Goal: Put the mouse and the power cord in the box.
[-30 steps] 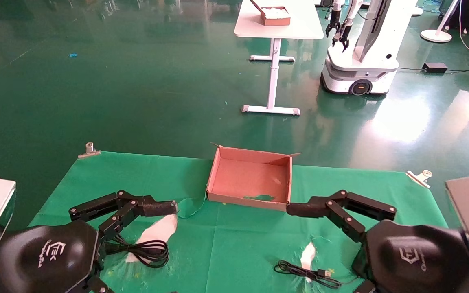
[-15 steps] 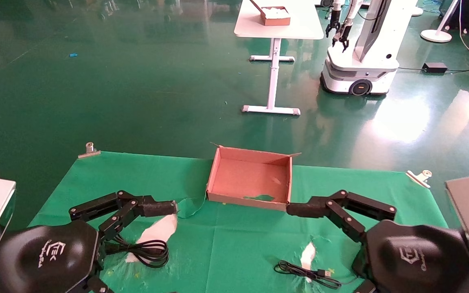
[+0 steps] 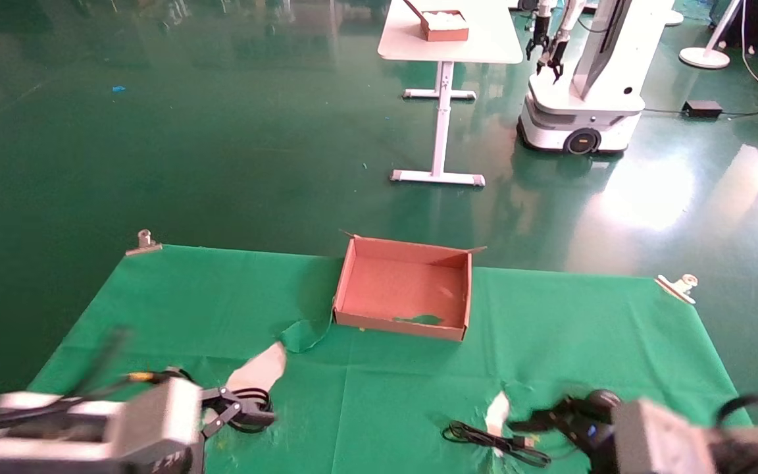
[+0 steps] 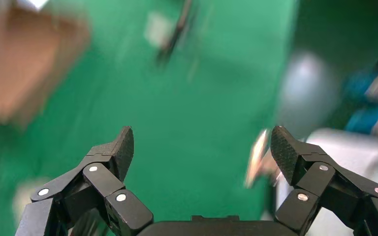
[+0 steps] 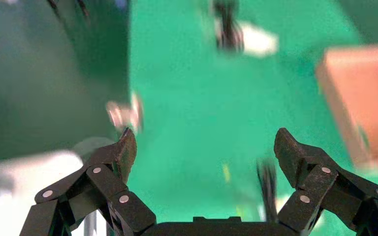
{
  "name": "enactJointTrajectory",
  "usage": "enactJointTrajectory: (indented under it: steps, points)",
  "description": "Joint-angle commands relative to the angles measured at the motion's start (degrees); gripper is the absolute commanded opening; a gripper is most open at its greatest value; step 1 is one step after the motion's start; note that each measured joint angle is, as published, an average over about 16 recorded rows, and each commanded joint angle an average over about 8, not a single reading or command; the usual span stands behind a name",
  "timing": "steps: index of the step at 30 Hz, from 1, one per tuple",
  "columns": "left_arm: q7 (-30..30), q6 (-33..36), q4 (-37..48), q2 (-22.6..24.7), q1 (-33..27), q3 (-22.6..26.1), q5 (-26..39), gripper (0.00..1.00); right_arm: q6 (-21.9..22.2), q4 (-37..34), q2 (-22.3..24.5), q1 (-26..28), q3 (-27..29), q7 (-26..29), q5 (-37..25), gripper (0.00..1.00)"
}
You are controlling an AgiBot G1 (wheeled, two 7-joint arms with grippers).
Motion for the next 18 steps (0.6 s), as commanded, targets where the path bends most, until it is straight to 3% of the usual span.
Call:
enactJointTrajectory:
  steps: [1, 6, 14, 18]
  points:
    - [-3.25, 0.12, -0.15, 1.77, -3.45, 3.47, 9.03, 1.0, 0.95, 0.89, -0.08, 1.04, -2.02, 0.8, -6.08, 1.0]
    - [-6.14, 0.61, -0.33, 4.56, -7.81, 6.49, 17.05, 1.0, 1.06, 1.66, -1.36, 4.33, -4.71, 2.76, -12.73, 1.0]
    - [-6.09, 0.6, 0.63, 5.3, -8.21, 7.3, 19.15, 1.0, 0.47, 0.77, -1.85, 4.98, -5.03, 2.4, -13.24, 1.0]
    - [-6.13, -0.75, 2.27, 7.24, -8.78, 9.07, 24.1, 1.0, -0.03, 0.23, -2.03, 5.46, -5.16, 2.36, -13.14, 1.0]
